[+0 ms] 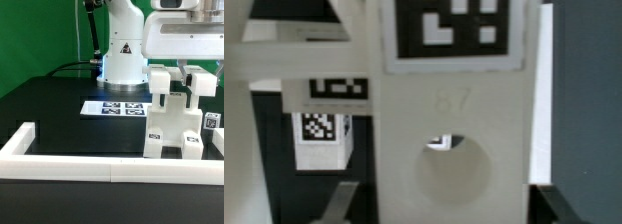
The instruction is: Assemble chair
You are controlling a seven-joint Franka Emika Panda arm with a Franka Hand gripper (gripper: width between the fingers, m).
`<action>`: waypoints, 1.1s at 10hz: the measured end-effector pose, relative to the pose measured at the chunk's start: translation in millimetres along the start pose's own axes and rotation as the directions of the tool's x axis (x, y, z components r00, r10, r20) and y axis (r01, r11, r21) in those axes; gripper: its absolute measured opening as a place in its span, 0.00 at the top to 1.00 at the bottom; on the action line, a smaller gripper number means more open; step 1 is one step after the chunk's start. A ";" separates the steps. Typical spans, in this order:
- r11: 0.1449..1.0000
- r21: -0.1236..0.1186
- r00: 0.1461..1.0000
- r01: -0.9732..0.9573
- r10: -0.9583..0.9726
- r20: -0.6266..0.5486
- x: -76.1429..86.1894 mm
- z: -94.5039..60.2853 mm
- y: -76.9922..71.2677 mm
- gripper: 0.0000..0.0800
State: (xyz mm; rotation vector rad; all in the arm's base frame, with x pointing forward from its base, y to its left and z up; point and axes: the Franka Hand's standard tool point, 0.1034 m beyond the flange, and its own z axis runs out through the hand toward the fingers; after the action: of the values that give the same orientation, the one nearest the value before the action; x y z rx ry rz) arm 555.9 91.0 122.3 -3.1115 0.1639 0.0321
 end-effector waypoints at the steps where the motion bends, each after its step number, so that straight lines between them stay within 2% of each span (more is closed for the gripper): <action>1: 1.000 -0.001 1.000 -0.004 0.004 0.000 0.6 0.0 2.7 0.64; 11: 0.996 0.003 0.996 -0.092 0.092 -0.007 -0.7 0.1 2.5 0.64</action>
Offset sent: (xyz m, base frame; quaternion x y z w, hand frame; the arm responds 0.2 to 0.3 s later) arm 0.0000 0.0000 0.0000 0.0000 0.0000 0.0000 1.0000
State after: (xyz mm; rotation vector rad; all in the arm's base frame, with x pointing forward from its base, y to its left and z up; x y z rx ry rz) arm 554.9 88.5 122.1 -3.0999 0.3068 0.0233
